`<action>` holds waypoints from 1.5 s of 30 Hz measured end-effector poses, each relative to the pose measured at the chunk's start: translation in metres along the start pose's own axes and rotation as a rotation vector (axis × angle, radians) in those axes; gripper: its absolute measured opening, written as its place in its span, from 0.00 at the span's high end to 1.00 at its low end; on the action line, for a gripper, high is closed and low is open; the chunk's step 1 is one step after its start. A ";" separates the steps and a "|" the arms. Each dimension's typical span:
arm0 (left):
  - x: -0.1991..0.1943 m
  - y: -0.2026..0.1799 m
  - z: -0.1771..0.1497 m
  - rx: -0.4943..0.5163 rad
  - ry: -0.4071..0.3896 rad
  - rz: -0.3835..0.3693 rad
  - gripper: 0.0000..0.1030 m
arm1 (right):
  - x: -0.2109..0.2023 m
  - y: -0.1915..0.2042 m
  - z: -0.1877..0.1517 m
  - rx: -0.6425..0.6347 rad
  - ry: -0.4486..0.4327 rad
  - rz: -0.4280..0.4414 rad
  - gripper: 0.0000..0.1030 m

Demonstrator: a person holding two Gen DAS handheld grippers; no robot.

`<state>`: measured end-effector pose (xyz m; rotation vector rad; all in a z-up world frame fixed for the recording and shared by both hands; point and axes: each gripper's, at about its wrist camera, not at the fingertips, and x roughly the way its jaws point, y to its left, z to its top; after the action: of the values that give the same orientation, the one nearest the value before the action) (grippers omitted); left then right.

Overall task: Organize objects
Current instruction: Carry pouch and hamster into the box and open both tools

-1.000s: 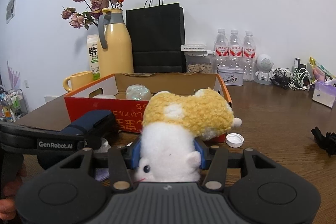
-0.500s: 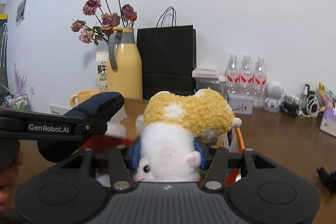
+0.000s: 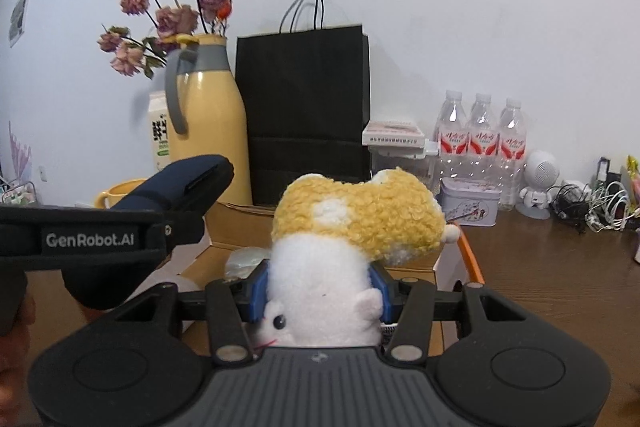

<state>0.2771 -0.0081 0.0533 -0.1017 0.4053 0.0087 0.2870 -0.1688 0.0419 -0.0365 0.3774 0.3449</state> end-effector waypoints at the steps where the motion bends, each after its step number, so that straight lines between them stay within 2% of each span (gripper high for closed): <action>1: 0.006 0.001 0.000 -0.005 0.004 0.004 0.37 | 0.007 -0.002 0.001 0.005 0.005 0.001 0.53; 5: 0.027 0.005 -0.002 -0.006 0.021 0.026 0.37 | 0.032 -0.013 -0.001 0.036 0.035 0.018 0.53; 9: 0.039 0.005 -0.005 0.001 0.051 0.013 0.36 | 0.042 -0.018 -0.005 0.057 0.056 0.056 0.53; 11: 0.041 0.004 -0.008 0.001 0.065 0.004 0.33 | 0.044 -0.015 -0.007 0.050 0.065 0.075 0.49; 13: 0.037 0.005 -0.010 -0.007 0.039 0.024 0.17 | 0.043 -0.014 -0.010 0.047 0.074 0.069 0.32; 14: 0.033 0.006 -0.011 -0.007 0.014 0.045 0.00 | 0.041 -0.013 -0.011 0.048 0.070 0.056 0.13; 15: 0.029 0.006 -0.011 -0.008 -0.017 0.061 0.00 | 0.039 -0.014 -0.011 0.049 0.062 0.045 0.05; 17: 0.022 0.007 -0.011 -0.010 -0.052 0.069 0.00 | 0.033 -0.016 -0.010 0.061 0.047 0.033 0.04; 24: 0.014 0.005 -0.015 0.019 -0.053 0.085 0.00 | 0.024 -0.017 -0.010 0.066 0.028 0.022 0.03; 36: -0.023 0.015 -0.013 -0.002 -0.126 0.066 0.00 | -0.010 -0.013 -0.007 0.016 -0.052 -0.002 0.02; 45: -0.056 0.018 -0.042 0.054 -0.113 0.062 0.00 | -0.043 -0.003 -0.025 -0.047 -0.072 0.014 0.00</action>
<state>0.2086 0.0063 0.0355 -0.0347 0.2957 0.0641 0.2411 -0.1877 0.0345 -0.0670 0.2983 0.3677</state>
